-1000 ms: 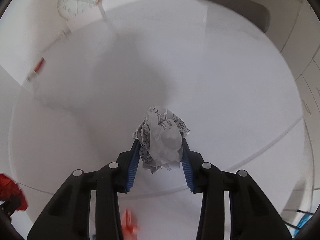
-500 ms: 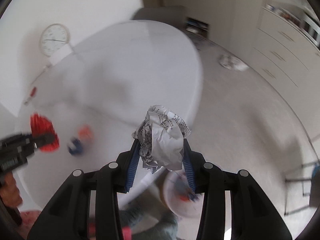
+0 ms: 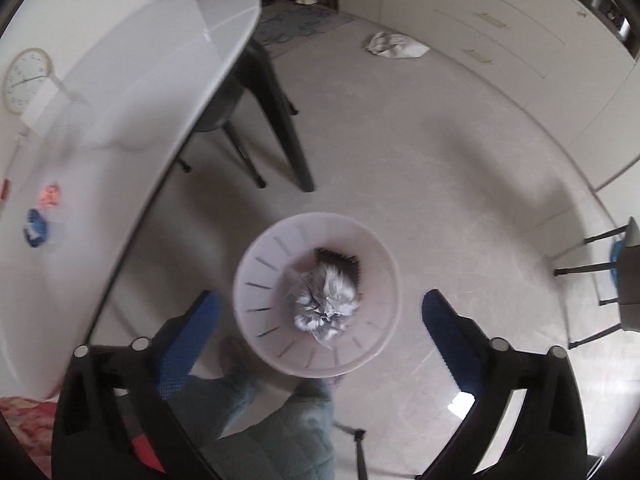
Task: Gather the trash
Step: 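Carry the red cloth and newspaper ball over the bin and open both tools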
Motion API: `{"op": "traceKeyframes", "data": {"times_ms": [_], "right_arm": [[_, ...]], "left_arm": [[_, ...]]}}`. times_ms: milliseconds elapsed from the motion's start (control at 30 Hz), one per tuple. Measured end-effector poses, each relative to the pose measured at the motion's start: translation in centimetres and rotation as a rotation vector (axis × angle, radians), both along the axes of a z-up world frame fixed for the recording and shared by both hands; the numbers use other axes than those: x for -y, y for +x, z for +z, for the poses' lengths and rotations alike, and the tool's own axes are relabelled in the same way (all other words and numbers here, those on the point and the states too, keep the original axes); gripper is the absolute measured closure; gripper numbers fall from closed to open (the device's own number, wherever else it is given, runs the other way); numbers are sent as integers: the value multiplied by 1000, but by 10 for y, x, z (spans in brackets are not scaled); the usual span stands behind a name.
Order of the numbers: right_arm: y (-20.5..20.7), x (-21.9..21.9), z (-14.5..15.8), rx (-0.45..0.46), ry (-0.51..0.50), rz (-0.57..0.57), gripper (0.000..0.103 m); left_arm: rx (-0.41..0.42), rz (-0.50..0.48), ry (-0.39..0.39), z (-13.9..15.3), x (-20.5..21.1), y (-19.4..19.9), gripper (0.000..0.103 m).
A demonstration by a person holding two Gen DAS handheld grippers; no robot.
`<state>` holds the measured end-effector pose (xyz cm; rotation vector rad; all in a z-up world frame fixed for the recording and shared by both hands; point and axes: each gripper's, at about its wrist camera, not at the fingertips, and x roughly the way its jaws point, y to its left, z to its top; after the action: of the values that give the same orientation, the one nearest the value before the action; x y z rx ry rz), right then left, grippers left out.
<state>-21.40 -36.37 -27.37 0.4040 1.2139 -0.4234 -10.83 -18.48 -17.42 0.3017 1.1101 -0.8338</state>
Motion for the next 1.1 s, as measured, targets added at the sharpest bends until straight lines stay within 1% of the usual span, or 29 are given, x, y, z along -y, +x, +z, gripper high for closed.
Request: {"op": "traceKeyframes", "data": {"times_ms": [167, 500, 667, 833, 1000, 1033, 1067, 1100], "right_arm": [[1, 7, -1, 2, 35, -9, 2], [-10, 13, 1, 10, 40, -13, 2], [-16, 16, -1, 13, 39, -33, 2], [-30, 21, 5, 16, 28, -63, 2], [-46, 33, 9, 15, 14, -89, 2], [-50, 36, 9, 14, 9, -96, 2], [-55, 39, 10, 12, 6, -104, 2], [-58, 41, 10, 11, 5, -110, 2]], "left_arm": [[0, -5, 11, -1, 5, -8, 72], [0, -48, 15, -4, 20, -15, 72], [3, -76, 23, -6, 30, -19, 72], [-7, -127, 34, -12, 51, -29, 72], [-55, -200, 52, -25, 80, -42, 72], [-66, -212, 53, -27, 84, -44, 71], [-85, -235, 54, -31, 90, -48, 65], [-98, -252, 53, -32, 95, -52, 47]]}}
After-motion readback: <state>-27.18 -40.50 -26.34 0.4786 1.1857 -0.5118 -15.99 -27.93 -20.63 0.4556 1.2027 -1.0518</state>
